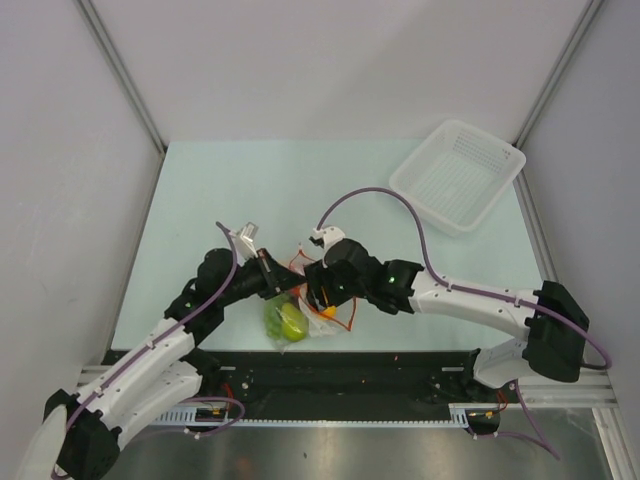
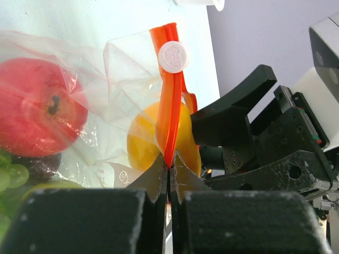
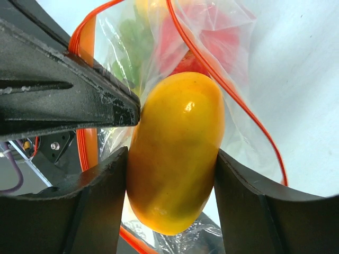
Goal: Open the zip-top bag and remove the fake food
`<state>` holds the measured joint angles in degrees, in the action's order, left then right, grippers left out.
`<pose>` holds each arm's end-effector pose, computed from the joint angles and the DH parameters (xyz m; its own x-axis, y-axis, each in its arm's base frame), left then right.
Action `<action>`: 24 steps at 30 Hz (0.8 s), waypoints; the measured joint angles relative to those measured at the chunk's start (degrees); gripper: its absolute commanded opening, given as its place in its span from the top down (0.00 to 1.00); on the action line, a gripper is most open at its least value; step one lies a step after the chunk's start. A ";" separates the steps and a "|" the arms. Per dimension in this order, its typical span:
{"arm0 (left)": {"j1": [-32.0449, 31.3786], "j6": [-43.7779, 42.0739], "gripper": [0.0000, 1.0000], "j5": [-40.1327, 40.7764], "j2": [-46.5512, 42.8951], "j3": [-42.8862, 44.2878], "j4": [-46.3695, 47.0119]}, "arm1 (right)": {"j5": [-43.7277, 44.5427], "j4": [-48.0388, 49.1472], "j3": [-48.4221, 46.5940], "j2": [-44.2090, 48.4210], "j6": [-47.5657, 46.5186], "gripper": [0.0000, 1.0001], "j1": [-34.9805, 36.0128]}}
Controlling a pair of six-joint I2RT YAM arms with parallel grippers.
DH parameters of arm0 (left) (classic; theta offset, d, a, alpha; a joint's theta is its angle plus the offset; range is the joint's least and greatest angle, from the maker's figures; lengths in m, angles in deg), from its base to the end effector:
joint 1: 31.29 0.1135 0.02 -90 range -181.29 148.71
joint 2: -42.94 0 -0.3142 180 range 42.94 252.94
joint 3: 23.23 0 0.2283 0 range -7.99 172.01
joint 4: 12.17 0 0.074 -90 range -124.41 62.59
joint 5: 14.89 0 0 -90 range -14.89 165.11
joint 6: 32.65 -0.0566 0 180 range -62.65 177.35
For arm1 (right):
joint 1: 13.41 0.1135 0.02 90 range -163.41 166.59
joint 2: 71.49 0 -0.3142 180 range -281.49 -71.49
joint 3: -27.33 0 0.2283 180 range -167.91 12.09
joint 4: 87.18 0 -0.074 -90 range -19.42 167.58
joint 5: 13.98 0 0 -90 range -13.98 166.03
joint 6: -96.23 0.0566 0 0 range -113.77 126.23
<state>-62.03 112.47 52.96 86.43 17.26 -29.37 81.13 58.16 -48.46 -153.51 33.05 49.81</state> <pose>0.1083 -0.0892 0.2741 -0.8076 -0.4037 -0.4299 0.2012 0.4966 -0.8443 0.1405 0.2672 0.3145 -0.6507 -0.2919 -0.7010 -0.6334 0.7178 0.2891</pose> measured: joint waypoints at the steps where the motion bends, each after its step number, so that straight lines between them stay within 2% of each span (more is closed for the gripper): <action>1: 0.02 -0.15 1.00 0.13 -0.02 0.35 -0.33 | 0.00 0.02 -0.04 0.37 -0.26 0.89 -0.07; 8: 0.02 -0.46 1.00 1.79 -2.45 0.90 -2.03 | -0.07 -1.44 -0.07 6.73 -1.86 0.96 -0.07; 13: 0.00 -1.16 1.00 2.80 -2.40 0.92 -4.00 | 1.75 -2.08 -0.44 14.51 -2.73 0.95 -0.52; 16: 0.00 -1.22 1.00 3.02 -2.40 1.01 -4.83 | 5.22 -3.23 -0.76 17.94 -3.67 0.95 -3.26; 20: 0.00 -1.66 1.00 3.10 -2.40 1.33 -5.38 | 10.82 -4.74 -0.92 20.13 -4.39 0.95 -13.94; 24: 0.00 -1.66 1.00 3.13 -2.86 1.36 -5.68 | 13.97 -4.28 -0.83 20.15 -4.20 0.95 -29.09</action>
<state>-62.03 110.81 56.08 83.56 18.62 -35.05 95.10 53.88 -49.29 -133.35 28.86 20.72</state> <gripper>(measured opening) 0.005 0.640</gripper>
